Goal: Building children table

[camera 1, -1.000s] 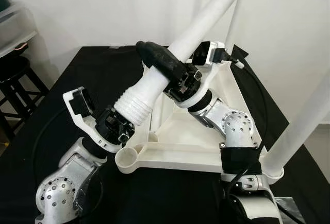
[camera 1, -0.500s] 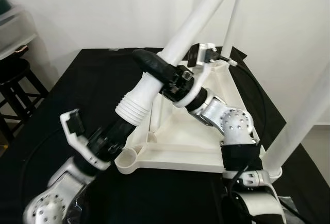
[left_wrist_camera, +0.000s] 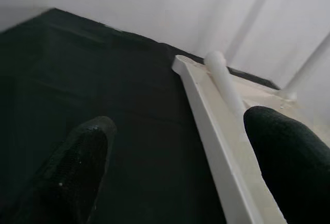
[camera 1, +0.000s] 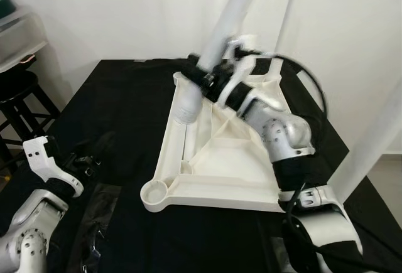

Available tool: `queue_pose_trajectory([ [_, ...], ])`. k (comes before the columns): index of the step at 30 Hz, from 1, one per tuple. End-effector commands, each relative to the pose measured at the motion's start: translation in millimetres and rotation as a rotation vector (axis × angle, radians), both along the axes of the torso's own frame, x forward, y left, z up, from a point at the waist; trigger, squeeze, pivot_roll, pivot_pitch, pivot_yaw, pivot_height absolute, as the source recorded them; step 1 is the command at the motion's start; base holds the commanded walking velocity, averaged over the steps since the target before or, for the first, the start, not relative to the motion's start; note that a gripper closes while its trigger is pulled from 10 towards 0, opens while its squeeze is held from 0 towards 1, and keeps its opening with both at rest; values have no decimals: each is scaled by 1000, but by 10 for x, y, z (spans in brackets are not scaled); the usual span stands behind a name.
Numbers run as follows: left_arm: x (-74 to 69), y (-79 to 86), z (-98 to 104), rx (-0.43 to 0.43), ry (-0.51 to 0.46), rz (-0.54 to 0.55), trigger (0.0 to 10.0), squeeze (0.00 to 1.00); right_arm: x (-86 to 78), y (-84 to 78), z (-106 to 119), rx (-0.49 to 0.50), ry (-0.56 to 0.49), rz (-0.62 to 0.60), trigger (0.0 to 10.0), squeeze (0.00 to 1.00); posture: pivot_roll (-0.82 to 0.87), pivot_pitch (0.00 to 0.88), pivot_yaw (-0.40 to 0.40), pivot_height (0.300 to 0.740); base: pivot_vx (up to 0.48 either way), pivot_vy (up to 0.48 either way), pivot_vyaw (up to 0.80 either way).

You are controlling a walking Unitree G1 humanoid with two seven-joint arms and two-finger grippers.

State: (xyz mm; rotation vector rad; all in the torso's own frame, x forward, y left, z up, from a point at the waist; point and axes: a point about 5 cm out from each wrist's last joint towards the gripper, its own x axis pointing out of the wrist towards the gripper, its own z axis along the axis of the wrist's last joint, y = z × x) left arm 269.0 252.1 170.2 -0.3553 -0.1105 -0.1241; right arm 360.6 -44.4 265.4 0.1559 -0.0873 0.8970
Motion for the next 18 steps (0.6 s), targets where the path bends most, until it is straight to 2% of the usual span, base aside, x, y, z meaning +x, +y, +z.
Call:
queue_pose_trajectory([
  [1, 24, -148, -4, 86, 13, -1, 10000, 0, -33, 32, -156, -29, 34, 8, 10000, 0, 1, 32, 2, 740, 0, 0, 0],
  [2, 24, -148, -4, 86, 13, -1, 10000, 0, -33, 32, -156, -29, 34, 8, 10000, 0, 1, 32, 2, 740, 0, 0, 0],
  [4, 41, -373, -36, 144, 38, -60, 10000, 0, -107, 2, -246, -32, 45, 30, 10000, 0, 1, 36, 0, 740, 0, 0, 0],
  [6, 41, -373, -36, 144, 38, -60, 10000, 0, -107, 2, -246, -32, 45, 30, 10000, 0, 1, 36, 0, 740, 0, 0, 0],
  [9, 34, -615, -84, 208, 43, -127, 10000, 0, -215, -68, -330, -62, 18, 38, 10000, 0, -7, 46, 0, 740, 0, 480, 0],
  [10, 28, -670, -99, 212, 40, -141, 10000, 0, -286, -91, -353, -65, 5, 72, 10000, 0, -8, 47, 1, 740, 0, 480, 0],
  [11, 28, -670, -99, 212, 40, -141, 10000, 0, -286, -91, -353, -65, 5, 72, 10000, 0, -8, 47, 1, 740, 0, 480, 0],
  [12, 24, -731, -120, 215, 39, -158, 10000, 0, -418, -137, -353, -62, -56, 128, 10000, 0, -10, 48, 2, 740, 0, 480, 0],
  [13, 24, -731, -120, 215, 39, -158, 10000, 0, -418, -137, -353, -62, -56, 128, 10000, 0, -10, 48, 2, 740, 0, 480, 0],
  [14, 22, -764, -133, 217, 40, -166, 10000, 0, -513, -163, -350, -60, -100, 168, 10000, 0, -10, 48, 2, 740, 0, 480, 0],
  [15, 18, -799, -146, 230, 40, -172, 10000, 0, -628, -194, -356, -53, -118, 249, 10000, 0, -14, 55, 8, 740, 0, 480, 0],
  [17, 18, -799, -146, 230, 40, -172, 10000, 0, -628, -194, -356, -53, -118, 249, 10000, 0, -14, 55, 8, 740, 0, 480, 0],
  [18, 15, -835, -153, 237, 39, -180, 10000, 0, -723, -233, -382, -67, -121, 325, 10000, 0, -17, 57, 11, 740, 0, 480, 0],
])
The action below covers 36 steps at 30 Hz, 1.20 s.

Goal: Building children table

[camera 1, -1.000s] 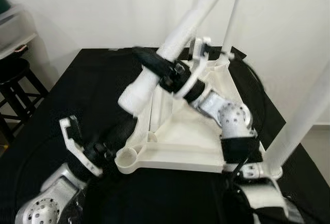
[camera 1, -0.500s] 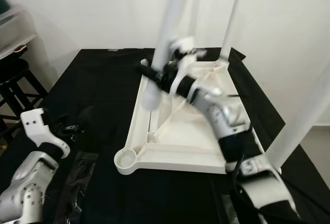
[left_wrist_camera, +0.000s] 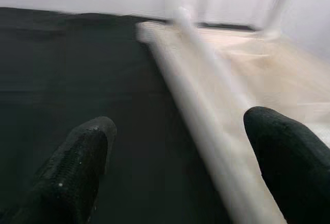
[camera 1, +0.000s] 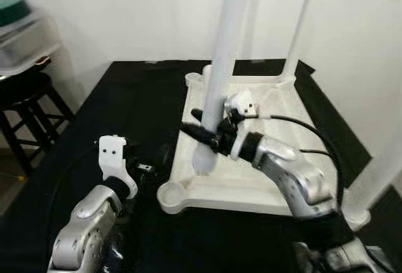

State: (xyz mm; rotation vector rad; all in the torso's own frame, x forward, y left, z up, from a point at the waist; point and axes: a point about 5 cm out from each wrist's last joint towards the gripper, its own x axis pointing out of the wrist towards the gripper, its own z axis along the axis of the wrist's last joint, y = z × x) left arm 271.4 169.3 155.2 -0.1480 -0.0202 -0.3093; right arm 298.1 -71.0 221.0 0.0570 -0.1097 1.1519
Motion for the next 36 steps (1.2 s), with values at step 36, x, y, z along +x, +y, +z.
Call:
queue_pose_trajectory([
  [36, -124, -295, 24, 198, -74, -20, 10000, 0, 51, -128, -59, -150, -70, 370, 10000, 0, -1, 107, -5, 740, 0, -38, 0],
])
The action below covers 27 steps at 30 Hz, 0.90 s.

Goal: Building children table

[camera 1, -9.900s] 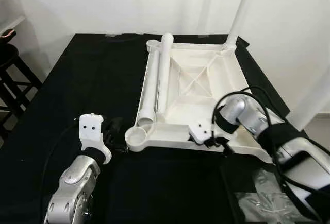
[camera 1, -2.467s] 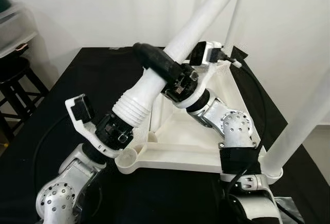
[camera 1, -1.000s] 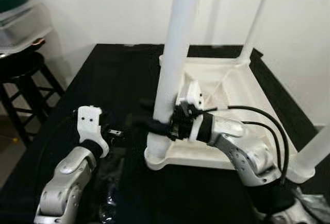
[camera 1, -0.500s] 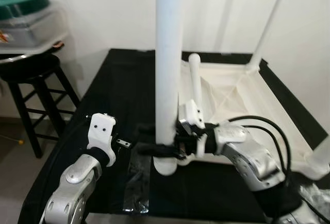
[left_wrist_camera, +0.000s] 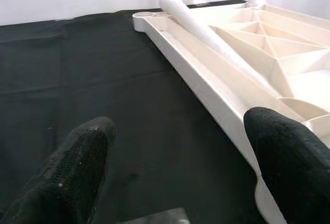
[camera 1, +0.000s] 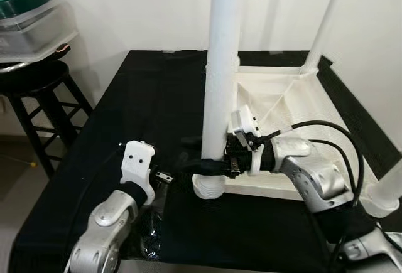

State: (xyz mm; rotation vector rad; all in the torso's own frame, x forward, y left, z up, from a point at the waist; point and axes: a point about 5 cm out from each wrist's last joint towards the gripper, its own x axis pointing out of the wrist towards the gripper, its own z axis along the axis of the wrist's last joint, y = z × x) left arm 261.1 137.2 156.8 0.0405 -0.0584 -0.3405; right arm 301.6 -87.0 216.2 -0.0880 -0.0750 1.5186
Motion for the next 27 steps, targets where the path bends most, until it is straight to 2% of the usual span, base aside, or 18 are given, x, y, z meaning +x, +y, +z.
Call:
queue_pose_trajectory([
  [1, -21, 26, 8, 19, -6, 6, 10000, 0, 16, 31, -11, -8, -8, 10, 10000, 0, -1, 107, -5, 740, 0, 0, 0],
  [3, -36, 25, 19, 20, -8, 4, 10000, 0, 80, 41, -27, -7, 7, 20, 10000, 0, 0, 111, -5, 740, 0, 0, 0],
  [7, -99, -2, 56, 40, -23, -12, 10000, 0, 214, -47, 115, -3, 14, 53, 10000, 0, 15, 157, -10, 740, 0, -354, 0],
  [13, -121, 82, 88, -20, -22, 62, 10000, 0, 177, -48, 190, -26, 5, 148, 10000, 0, 16, 180, -12, 740, 0, 0, 0],
  [17, -93, 180, 84, -11, -21, 134, 10000, 0, 143, -2, 164, -41, 0, 182, 10000, 0, 16, 183, -12, 740, 0, 0, 0],
  [18, -82, 255, 86, 7, -23, 172, 10000, 0, 130, 59, 140, -46, -3, 208, 10000, 0, 19, 189, -14, 740, 0, 0, 0],
  [21, -95, 276, 84, 25, -19, 171, 10000, 0, 147, 102, 130, -46, -5, 222, 10000, 0, 24, 194, -16, 740, 0, 0, 0],
  [27, -163, 284, 60, 40, 7, 154, 10000, 0, 202, 158, 130, -57, -11, 226, 10000, 0, 33, 208, -25, 740, 0, -374, 0],
])
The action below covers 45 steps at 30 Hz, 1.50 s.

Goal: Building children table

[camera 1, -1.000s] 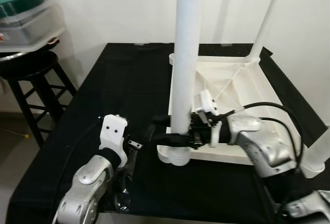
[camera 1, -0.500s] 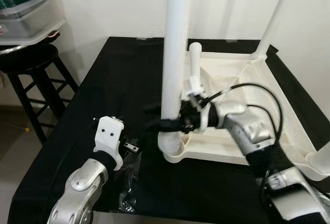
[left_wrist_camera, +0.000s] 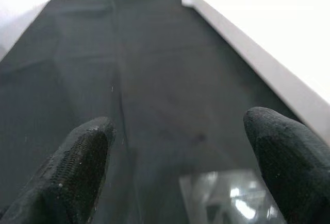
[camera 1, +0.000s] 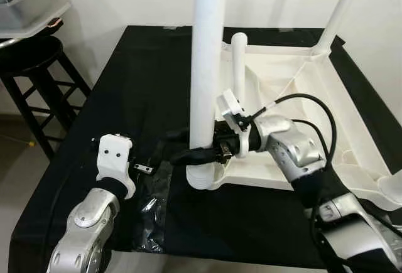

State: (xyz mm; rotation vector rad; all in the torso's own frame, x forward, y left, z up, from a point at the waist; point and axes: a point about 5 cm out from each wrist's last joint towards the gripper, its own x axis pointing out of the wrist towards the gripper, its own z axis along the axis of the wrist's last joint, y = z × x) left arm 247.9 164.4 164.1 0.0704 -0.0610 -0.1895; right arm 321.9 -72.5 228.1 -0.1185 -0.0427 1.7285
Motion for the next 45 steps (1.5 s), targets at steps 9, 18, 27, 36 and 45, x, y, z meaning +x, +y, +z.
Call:
queue_pose_trajectory([
  [9, -56, 45, -9, -31, 15, 38, 10000, 0, -5, 25, 64, 5, -21, 49, 10000, 0, 39, 219, -26, 740, 0, -105, 0],
  [18, -97, 126, -54, -61, 47, 47, 10000, 0, -28, 150, 72, 40, -34, 69, 10000, 0, 49, 225, -32, 740, 0, 0, 0],
  [27, -121, 205, 1, 1, 7, 96, 10000, 0, 34, 228, 168, 40, -61, 91, 10000, 0, 51, 234, -40, 740, 0, 59, 0],
  [36, -181, 243, 28, 36, -22, 94, 10000, 0, 90, 145, 197, -54, -80, 160, 10000, 0, 65, 247, -63, 740, 0, 0, 0],
  [45, -394, 92, 42, -5, -42, -14, 10000, 0, 117, 172, 113, -85, -38, 193, 10000, 0, 87, 270, -99, 740, 0, 0, 0],
])
